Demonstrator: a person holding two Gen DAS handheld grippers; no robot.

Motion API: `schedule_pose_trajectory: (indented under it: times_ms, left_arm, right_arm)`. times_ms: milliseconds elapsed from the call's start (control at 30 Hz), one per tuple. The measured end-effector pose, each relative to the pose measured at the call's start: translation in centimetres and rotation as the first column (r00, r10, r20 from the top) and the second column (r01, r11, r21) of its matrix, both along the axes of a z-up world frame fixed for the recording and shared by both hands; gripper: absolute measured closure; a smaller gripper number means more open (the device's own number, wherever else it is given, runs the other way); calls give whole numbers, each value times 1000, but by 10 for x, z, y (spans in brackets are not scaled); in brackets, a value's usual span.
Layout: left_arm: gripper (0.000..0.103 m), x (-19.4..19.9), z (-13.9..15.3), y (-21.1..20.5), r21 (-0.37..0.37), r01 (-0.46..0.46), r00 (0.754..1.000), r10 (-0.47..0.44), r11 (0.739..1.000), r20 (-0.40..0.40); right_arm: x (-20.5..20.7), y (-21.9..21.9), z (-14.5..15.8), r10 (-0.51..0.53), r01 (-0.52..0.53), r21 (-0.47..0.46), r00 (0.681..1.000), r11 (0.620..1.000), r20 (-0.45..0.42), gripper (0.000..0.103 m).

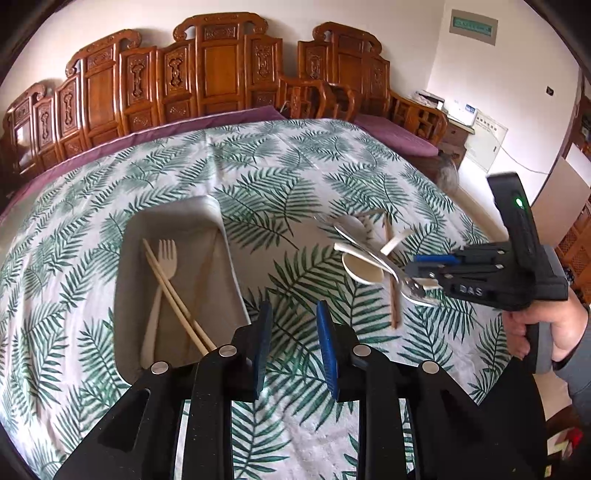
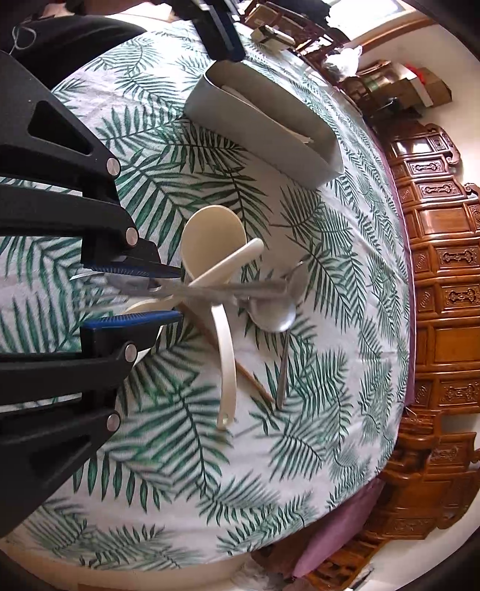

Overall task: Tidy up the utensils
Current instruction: 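Grasp a steel fork from the cluster with the right tool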

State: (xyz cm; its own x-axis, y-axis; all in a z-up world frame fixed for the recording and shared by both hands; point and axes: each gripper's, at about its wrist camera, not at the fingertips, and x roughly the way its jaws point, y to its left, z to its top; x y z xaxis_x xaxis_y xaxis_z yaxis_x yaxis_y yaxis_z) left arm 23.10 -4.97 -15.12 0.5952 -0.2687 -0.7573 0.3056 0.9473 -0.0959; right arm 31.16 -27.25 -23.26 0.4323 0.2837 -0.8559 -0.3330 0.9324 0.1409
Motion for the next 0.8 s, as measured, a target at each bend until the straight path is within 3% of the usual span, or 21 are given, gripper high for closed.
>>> schedule_pose_trajectory:
  times_ms: [400, 533, 800]
  left_arm:
    - [80, -5, -5, -3, -3, 7, 1000, -7, 1000, -12]
    - [80, -5, -8, -2, -2, 6, 1000, -6, 1000, -18]
    - [80, -7, -9, -3, 1, 5, 1000, -4, 1000, -21]
  right_arm:
    - [26, 3, -24, -42, 44, 19, 995, 999, -92, 83]
    - [25, 4, -22, -35, 37, 31, 996, 999, -77, 91]
    - [19, 3, -5, -46, 46, 16, 999, 999, -15, 92]
